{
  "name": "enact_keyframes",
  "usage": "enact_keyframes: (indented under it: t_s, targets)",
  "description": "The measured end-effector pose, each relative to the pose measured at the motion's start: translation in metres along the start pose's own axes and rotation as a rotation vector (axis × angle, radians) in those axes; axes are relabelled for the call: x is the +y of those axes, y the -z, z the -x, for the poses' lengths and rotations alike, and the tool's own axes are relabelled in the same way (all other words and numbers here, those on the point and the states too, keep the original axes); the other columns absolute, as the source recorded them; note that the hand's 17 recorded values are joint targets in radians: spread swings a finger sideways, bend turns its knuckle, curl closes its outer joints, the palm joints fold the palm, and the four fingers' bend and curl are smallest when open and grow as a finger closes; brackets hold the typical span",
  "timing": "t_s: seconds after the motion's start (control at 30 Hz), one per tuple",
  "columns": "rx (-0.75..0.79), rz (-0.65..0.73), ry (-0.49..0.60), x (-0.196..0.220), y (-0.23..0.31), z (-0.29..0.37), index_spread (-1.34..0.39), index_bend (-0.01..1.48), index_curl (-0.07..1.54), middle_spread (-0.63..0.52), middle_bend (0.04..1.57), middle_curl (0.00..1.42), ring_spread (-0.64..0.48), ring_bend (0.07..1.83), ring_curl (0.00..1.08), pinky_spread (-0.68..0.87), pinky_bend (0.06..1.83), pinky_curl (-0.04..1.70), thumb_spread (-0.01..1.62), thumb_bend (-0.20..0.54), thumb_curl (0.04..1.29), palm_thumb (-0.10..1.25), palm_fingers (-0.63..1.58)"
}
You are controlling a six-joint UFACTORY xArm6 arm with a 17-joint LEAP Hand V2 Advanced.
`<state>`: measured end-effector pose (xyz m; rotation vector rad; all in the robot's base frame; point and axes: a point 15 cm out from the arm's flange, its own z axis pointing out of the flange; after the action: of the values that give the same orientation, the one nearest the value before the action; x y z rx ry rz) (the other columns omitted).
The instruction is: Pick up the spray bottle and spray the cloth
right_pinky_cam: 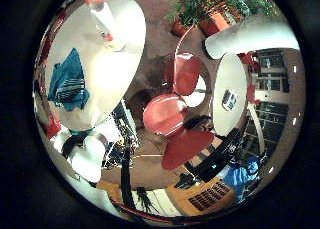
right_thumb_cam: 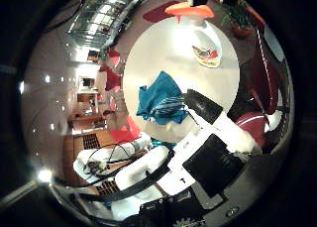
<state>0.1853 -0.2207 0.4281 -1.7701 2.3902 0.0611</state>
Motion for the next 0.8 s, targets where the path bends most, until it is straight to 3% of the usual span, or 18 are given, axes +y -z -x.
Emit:
enact_keyframes:
  t_s: [0.23, 0.47, 0.8]
  targets:
    - [-0.098, -0.028, -0.057, 0.000, -0.012, -0.022, -0.31, 0.15, 0.31, 0.01, 0.26, 0.36, 0.23, 0.20, 0.20, 0.48, 0.27, 0.31, 1.11, -0.032, 0.28, 0.67, 0.30]
    - [-0.260, -0.162, -0.146, -0.010, -0.019, -0.048, -0.27, 0.15, 0.28, 0.06, 0.26, 0.36, 0.24, 0.20, 0.22, 0.49, 0.33, 0.32, 1.07, -0.029, 0.27, 0.54, 0.25]
    - [-0.481, -0.334, -0.243, -0.030, -0.039, -0.088, -0.23, 0.16, 0.28, 0.09, 0.27, 0.36, 0.26, 0.20, 0.24, 0.49, 0.35, 0.31, 1.05, -0.024, 0.28, 0.52, 0.21]
